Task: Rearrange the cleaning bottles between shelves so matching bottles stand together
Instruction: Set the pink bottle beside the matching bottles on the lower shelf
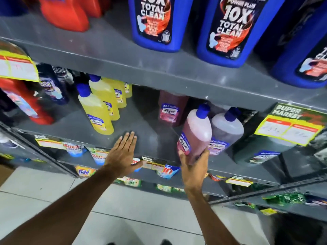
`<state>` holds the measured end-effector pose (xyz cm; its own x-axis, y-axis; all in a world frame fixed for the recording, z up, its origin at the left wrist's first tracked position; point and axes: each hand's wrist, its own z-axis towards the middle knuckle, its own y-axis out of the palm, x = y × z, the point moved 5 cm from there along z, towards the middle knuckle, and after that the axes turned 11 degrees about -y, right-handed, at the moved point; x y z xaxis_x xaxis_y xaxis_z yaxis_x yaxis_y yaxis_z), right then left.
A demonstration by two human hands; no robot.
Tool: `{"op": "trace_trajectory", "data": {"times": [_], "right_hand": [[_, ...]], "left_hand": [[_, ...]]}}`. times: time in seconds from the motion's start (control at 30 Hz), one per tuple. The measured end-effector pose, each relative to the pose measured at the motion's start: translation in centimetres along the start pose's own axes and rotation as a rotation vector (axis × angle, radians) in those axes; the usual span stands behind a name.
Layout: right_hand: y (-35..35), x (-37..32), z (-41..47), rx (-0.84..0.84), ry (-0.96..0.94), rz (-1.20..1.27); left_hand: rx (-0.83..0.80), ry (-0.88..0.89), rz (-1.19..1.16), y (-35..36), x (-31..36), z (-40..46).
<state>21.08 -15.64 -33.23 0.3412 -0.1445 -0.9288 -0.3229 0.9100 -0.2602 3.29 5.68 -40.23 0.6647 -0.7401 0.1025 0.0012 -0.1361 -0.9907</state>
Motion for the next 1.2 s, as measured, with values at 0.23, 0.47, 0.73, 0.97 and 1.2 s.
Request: {"op": "trace_trajectory", "data": {"times": [0.23,0.47,0.73,0.97,1.2], "right_hand": [[1.0,1.7,-0.5,-0.005,-0.026,-0.023],[4.9,1.1,1.4,-0.264,0.02,0.091],[7.5,0.7,3.3,-0.486,-0.033,0.144],[7.4,2.6,3.9,-0.56,-0.007,0.047],[7.7,3.4,4.0,-0.554,0.015,0.032]], "left_hand": [[0.035,0.011,-0.055,0.7,-0.3,0.2],[0.022,-0.006,-0.069,0.4,-0.2,0.2],[-0.012,-0.018,-0.054,0.6,-0.2,0.3],[-0.009,-0.022,-0.057,0.6,-0.1,0.3],[-0.037,-0.018,-0.042,0.5,-0.1,0.3]]}}
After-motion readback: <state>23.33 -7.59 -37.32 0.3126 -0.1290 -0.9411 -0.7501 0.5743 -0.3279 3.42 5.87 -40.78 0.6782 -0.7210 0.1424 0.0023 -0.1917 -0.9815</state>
